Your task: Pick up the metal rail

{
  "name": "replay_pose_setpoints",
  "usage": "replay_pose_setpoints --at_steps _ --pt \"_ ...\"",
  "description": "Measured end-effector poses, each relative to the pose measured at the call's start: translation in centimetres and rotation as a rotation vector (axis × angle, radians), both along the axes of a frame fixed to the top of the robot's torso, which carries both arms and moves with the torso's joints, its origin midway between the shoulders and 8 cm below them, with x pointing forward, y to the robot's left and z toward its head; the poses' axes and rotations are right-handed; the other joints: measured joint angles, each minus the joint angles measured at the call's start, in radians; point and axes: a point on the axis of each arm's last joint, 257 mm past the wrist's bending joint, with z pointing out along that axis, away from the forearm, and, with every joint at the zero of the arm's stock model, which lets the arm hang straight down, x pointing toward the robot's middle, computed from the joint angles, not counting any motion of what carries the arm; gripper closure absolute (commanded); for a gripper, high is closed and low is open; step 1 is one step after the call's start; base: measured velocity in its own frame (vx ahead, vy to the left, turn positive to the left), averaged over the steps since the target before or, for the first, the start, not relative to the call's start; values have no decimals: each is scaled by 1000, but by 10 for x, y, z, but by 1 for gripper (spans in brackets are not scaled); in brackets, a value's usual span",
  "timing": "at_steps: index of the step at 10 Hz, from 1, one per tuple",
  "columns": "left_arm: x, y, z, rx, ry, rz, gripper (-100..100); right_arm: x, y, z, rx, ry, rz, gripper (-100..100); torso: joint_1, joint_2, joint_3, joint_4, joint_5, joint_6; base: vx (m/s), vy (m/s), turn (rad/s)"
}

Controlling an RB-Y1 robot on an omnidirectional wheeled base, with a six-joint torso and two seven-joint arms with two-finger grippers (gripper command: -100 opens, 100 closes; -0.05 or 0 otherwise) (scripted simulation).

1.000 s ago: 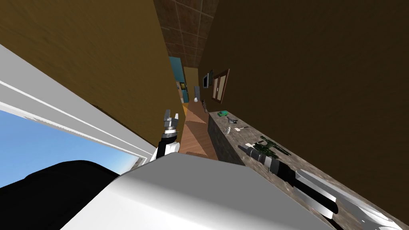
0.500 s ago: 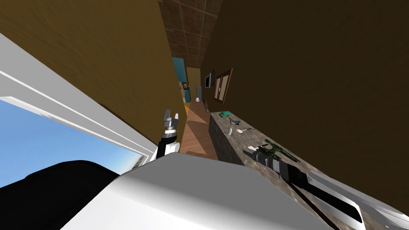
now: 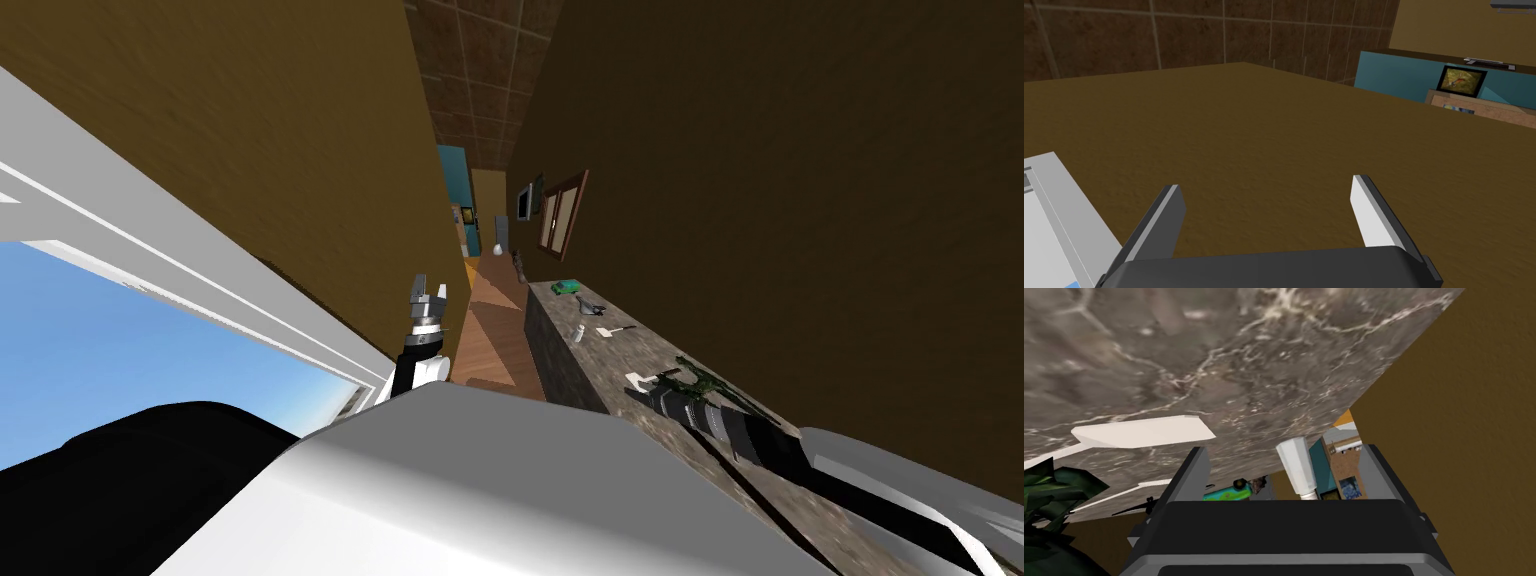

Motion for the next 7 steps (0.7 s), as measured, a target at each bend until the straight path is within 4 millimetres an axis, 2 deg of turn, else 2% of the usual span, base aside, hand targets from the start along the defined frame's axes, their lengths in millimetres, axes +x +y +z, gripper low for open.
replay_pose_setpoints --at_steps 4,7 --pt "0 0 0 0 0 0 0 -17 -53 -5 -158 102 15 -100 -1 1 1 1 0 0 7 -18 24" --pt "0 0 0 0 0 0 0 -33 -81 -3 -246 169 22 -100 0 3 2 1 1 1 -24 -7 -14"
